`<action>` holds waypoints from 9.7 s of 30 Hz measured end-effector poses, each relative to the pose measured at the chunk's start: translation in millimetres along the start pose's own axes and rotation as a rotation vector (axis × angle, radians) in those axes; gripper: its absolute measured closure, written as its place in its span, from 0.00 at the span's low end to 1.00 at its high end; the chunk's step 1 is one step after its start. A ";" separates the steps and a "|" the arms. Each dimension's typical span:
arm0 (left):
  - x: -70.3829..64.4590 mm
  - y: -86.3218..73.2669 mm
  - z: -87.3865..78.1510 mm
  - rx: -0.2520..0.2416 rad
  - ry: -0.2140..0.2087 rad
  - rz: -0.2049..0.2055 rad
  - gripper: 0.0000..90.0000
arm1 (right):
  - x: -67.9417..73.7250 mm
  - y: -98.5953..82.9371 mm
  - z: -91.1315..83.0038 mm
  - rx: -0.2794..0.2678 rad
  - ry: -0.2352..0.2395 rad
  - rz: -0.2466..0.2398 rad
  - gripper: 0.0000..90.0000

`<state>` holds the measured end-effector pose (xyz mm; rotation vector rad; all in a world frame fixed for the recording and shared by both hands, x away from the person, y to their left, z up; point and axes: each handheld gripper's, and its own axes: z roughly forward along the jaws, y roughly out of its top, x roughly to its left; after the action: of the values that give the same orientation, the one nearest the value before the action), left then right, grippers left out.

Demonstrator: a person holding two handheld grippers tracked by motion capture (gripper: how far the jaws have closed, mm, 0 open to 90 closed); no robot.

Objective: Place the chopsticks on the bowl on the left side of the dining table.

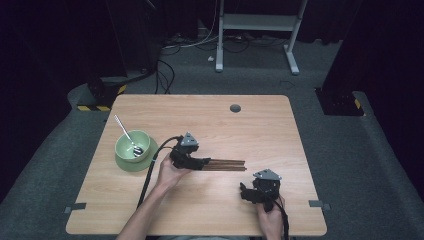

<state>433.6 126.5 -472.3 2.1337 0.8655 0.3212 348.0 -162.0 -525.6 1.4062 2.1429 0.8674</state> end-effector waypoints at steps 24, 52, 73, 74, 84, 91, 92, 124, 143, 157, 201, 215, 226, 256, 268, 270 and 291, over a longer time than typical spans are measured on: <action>13.2 0.4 31.6 0.070 -0.048 -0.022 0.45 | 0.6 -0.1 -0.2 0.000 0.003 -0.006 0.12; 19.1 -7.9 49.3 0.111 -0.023 -0.054 0.61 | 1.0 -0.3 -0.4 -0.001 0.006 -0.008 0.12; 28.0 -10.6 45.6 0.110 0.019 -0.053 0.72 | 1.1 -0.3 -0.4 -0.001 0.006 -0.009 0.12; 28.0 -10.6 45.6 0.110 0.019 -0.053 0.72 | 1.1 -0.3 -0.4 -0.001 0.006 -0.009 0.12; 29.4 -7.7 46.2 0.131 0.055 -0.032 0.78 | 1.1 -0.3 -0.4 -0.001 0.007 -0.009 0.12; 32.3 -6.9 46.2 0.138 0.068 -0.024 0.81 | 1.2 -0.4 -0.4 -0.001 0.007 -0.008 0.12; 33.0 -6.4 46.1 0.143 0.068 -0.022 0.82 | 1.2 -0.4 -0.4 -0.001 0.007 -0.009 0.12; 58.4 -14.6 31.8 0.166 0.113 -0.070 0.86 | 1.9 -0.6 -0.7 0.000 0.010 -0.011 0.12; 60.9 -19.7 25.4 0.172 0.153 -0.059 0.88 | 1.9 -0.7 -0.7 0.000 0.010 -0.011 0.12; 66.0 -25.5 17.9 0.176 0.170 -0.056 0.93 | 1.9 -0.7 -0.7 0.000 0.010 -0.011 0.12; 58.0 -23.4 -15.8 0.075 0.108 -0.075 0.94 | 2.8 -0.9 -0.8 -0.002 0.008 -0.010 0.12; 59.6 -26.9 -31.0 0.036 0.094 -0.092 0.94 | 3.2 -1.0 -0.9 -0.002 0.010 -0.007 0.12; 58.3 -29.1 -45.0 0.005 0.098 -0.083 0.94 | 3.1 -1.0 -0.8 -0.002 0.010 -0.008 0.12; 61.0 -37.7 -76.5 -0.019 0.083 -0.069 0.93 | 3.4 -1.0 -0.9 -0.002 0.008 -0.009 0.12; 66.1 -42.3 -96.9 -0.022 0.108 -0.069 0.93 | 3.4 -1.0 -1.0 -0.002 0.008 -0.008 0.12; 66.2 -43.0 -97.9 -0.026 0.105 -0.075 0.93 | 3.4 -1.1 -1.0 -0.002 0.008 -0.007 0.12; 67.2 -47.6 -115.1 -0.044 0.122 -0.065 0.93 | 3.4 -1.1 -0.9 -0.002 0.008 -0.009 0.12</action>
<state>404.5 260.5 -437.1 2.0581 0.9862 0.4364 345.3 -159.4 -525.7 1.3936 2.1514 0.8731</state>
